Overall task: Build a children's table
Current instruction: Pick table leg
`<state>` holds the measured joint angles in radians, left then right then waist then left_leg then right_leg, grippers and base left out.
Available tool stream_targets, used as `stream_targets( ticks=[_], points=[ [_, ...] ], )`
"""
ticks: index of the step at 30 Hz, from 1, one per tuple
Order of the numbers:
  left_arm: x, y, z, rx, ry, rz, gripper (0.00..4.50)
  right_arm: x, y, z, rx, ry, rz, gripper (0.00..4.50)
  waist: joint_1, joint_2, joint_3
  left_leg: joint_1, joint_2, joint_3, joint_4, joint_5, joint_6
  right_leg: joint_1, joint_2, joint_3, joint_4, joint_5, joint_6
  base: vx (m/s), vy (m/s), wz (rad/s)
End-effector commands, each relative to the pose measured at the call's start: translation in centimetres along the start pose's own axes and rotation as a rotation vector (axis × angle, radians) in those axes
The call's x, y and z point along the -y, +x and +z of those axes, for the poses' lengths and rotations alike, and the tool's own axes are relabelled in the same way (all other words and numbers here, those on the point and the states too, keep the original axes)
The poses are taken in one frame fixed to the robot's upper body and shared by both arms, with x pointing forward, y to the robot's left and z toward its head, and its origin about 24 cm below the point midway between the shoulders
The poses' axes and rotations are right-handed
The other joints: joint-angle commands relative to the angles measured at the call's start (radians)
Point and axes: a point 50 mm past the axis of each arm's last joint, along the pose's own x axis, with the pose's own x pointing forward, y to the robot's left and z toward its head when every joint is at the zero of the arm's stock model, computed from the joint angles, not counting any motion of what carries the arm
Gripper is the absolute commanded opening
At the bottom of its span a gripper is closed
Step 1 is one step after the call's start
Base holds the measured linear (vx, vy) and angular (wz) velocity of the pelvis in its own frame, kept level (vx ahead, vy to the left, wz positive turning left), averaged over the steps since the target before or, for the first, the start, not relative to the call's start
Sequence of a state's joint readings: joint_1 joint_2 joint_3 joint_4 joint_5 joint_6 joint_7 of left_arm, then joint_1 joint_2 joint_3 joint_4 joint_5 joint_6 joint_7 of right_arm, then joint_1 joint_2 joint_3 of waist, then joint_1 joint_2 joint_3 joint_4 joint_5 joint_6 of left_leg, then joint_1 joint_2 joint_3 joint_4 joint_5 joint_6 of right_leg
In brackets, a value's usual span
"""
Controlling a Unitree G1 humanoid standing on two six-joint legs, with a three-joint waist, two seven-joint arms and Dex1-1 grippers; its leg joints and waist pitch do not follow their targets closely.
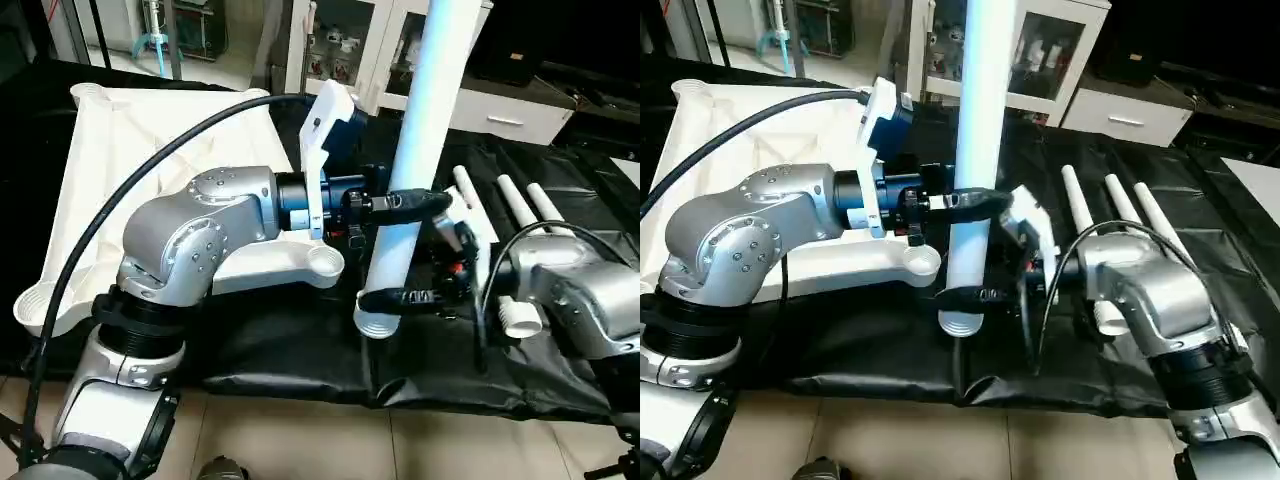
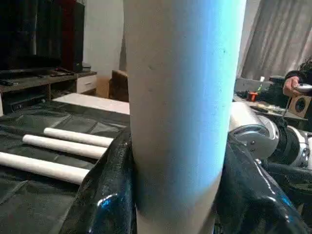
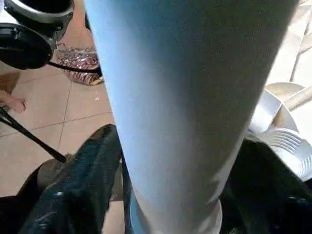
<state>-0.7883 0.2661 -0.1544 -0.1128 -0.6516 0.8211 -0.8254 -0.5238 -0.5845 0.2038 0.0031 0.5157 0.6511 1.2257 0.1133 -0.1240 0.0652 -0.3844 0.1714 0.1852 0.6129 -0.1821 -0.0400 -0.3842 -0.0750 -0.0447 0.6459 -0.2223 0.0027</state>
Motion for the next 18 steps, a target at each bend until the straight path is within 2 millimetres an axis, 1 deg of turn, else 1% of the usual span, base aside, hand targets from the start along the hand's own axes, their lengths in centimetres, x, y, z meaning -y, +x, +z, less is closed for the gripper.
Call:
stream_targets(
  ticks=[1, 4, 5, 6, 7, 10, 11, 14, 15, 18],
  points=[
    [0.61, 0.71, 0.91, 0.005, 0.047, -0.04, 1.84, 0.08, -0.21, 0.34, -0.005, -0.026, -0.001, 2.88, 0.0, -0.001, -0.069, 0.026, 0.062, -0.019, -0.066, -0.06, -0.016, 0.042, -0.074, 0.043, -0.069, -0.047, -0.214, 0.0, 0.0, 0.0],
    [0.7, 0.76, 0.91, 0.001, 0.048, -0.049, 1.84, 0.07, -0.16, 0.3, -0.009, -0.027, 0.002, 2.76, 0.0, -0.001, -0.069, 0.026, 0.061, -0.019, -0.066, -0.064, -0.016, 0.042, -0.074, 0.043, -0.07, -0.052, -0.215, 0.0, 0.0, 0.0],
    [0.79, 0.79, 0.87, -0.006, 0.052, -0.059, 1.84, 0.09, -0.15, 0.3, -0.01, -0.029, 0.002, 2.57, 0.0, 0.0, -0.069, 0.027, 0.062, -0.019, -0.066, -0.065, -0.017, 0.042, -0.074, 0.043, -0.07, -0.056, -0.214, 0.0, 0.0, 0.0],
    [0.79, 0.79, 0.87, -0.006, 0.052, -0.059, 1.84, 0.09, -0.15, 0.3, -0.01, -0.029, 0.002, 2.57, 0.0, 0.0, -0.069, 0.027, 0.062, -0.019, -0.066, -0.062, -0.018, 0.041, -0.074, 0.043, -0.07, -0.053, -0.214, 0.0, 0.0, 0.0],
    [0.83, 0.82, 0.85, -0.008, 0.053, -0.062, 1.84, 0.09, -0.15, 0.29, -0.011, -0.03, 0.003, 2.45, 0.0, 0.0, -0.069, 0.028, 0.062, -0.019, -0.066, -0.062, -0.017, 0.041, -0.074, 0.043, -0.069, -0.051, -0.215, 0.0, 0.0, 0.0],
    [0.99, 0.9, 0.84, -0.01, 0.055, -0.072, 1.84, 0.09, -0.12, 0.27, -0.012, -0.031, 0.006, 2.26, 0.0, 0.001, -0.07, 0.027, 0.062, -0.019, -0.065, -0.061, -0.016, 0.042, -0.074, 0.043, -0.068, -0.042, -0.217, 0.0, 0.0, 0.0],
    [1.02, 0.91, 0.85, -0.01, 0.055, -0.074, 1.84, 0.09, -0.11, 0.27, -0.013, -0.031, 0.007, 2.04, 0.0, 0.001, -0.07, 0.027, 0.062, -0.019, -0.066, -0.061, -0.016, 0.042, -0.074, 0.043, -0.069, -0.042, -0.218, 0.0, 0.0, 0.0],
    [1.05, 1.01, 0.89, -0.009, 0.057, -0.075, 1.84, 0.07, -0.07, 0.22, -0.014, -0.031, 0.01, 1.98, 0.0, 0.002, -0.07, 0.028, 0.062, -0.019, -0.066, -0.063, -0.017, 0.042, -0.074, 0.042, -0.068, -0.038, -0.221, 0.0, 0.0, 0.0],
    [1.04, 1.05, 0.91, -0.009, 0.057, -0.076, 1.84, 0.07, -0.05, 0.19, -0.014, -0.031, 0.011, 1.95, 0.0, 0.0, -0.071, 0.028, 0.062, -0.019, -0.065, -0.059, -0.016, 0.043, -0.073, 0.042, -0.067, -0.032, -0.222, 0.0, 0.0, 0.0],
    [0.95, 1.11, 0.99, -0.004, 0.058, -0.072, 1.84, 0.03, 0.0, 0.11, -0.016, -0.029, 0.016, 1.93, 0.0, 0.0, -0.071, 0.027, 0.061, -0.019, -0.065, -0.056, -0.013, 0.043, -0.074, 0.042, -0.067, -0.028, -0.223, 0.0, 0.0, 0.0]
  ],
)
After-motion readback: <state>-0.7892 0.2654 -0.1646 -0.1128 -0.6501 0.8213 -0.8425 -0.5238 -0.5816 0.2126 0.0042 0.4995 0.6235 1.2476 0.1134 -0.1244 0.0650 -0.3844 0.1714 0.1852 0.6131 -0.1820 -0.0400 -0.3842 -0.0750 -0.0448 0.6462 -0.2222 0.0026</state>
